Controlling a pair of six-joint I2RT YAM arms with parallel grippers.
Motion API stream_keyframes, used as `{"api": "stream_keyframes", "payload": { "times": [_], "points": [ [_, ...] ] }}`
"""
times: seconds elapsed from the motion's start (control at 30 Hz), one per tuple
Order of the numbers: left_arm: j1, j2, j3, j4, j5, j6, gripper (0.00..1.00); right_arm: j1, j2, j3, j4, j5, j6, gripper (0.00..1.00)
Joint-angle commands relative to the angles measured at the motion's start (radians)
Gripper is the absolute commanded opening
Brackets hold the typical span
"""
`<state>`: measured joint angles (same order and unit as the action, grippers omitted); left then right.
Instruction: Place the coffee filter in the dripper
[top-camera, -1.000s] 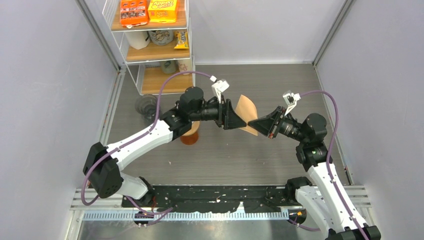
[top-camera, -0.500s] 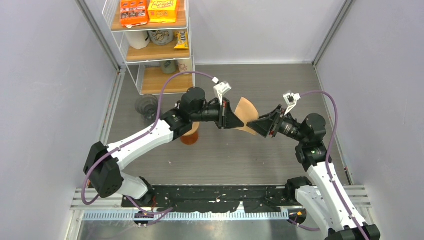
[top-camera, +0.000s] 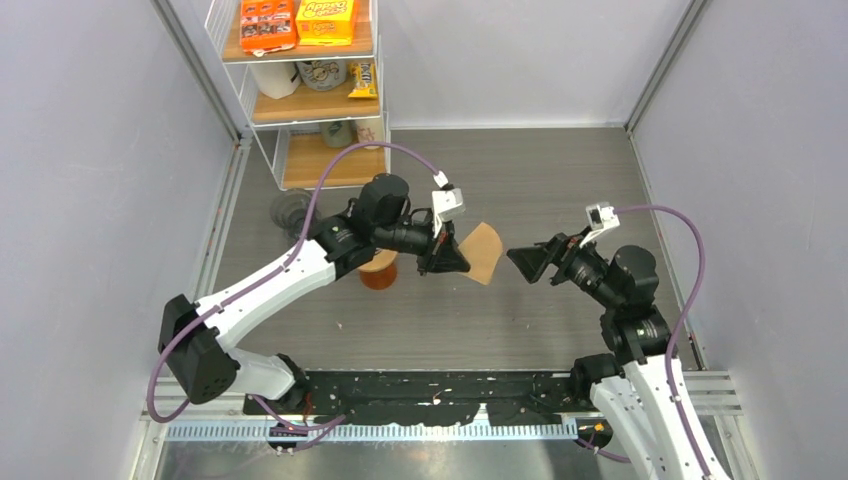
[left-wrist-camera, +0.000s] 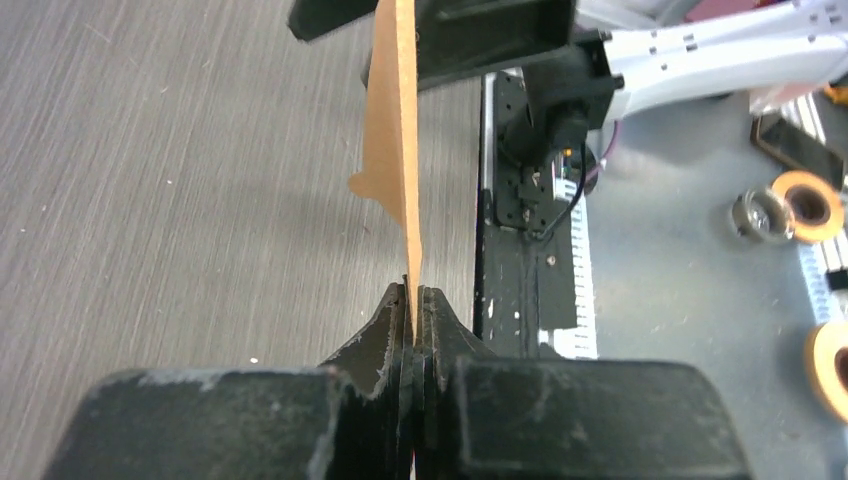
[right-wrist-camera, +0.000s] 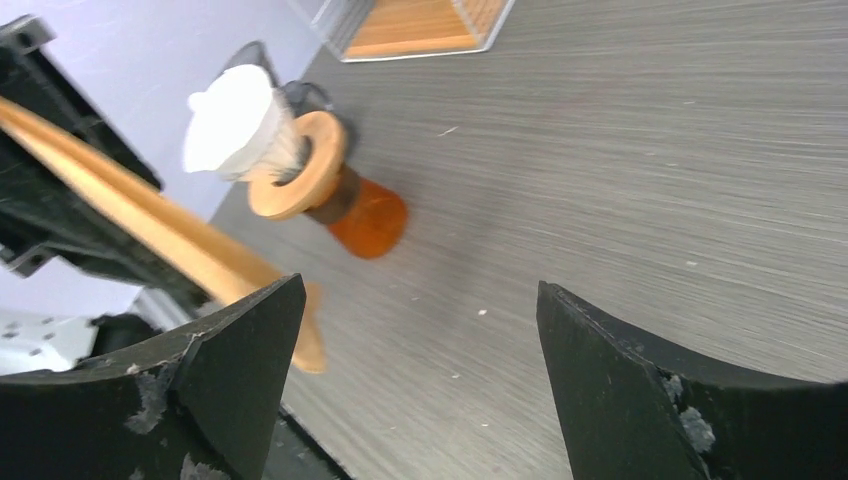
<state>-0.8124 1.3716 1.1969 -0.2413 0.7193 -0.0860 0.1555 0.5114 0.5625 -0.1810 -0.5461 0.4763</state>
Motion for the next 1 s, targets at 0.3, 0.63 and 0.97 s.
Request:
{"api": "stream_keyframes", "payload": {
  "times": [0.3, 0.63, 0.97],
  "points": [
    [-0.002, 0.006, 0.116, -0.224, 0.191, 0.355, 0.00, 0.003, -0.106, -0.048, 0.044, 0.009, -0.103, 0.93],
    [-0.003, 0.030, 0.136, -0.220, 0.143, 0.328, 0.00, 0.003, -0.057, -0.107, 0.233, -0.237, -0.042, 0.93],
    [-0.002, 0.021, 0.112, -0.132, 0.062, 0.241, 0.00, 0.017, -0.084, -0.119, 0.247, -0.304, -0.026, 0.93]
  ]
}}
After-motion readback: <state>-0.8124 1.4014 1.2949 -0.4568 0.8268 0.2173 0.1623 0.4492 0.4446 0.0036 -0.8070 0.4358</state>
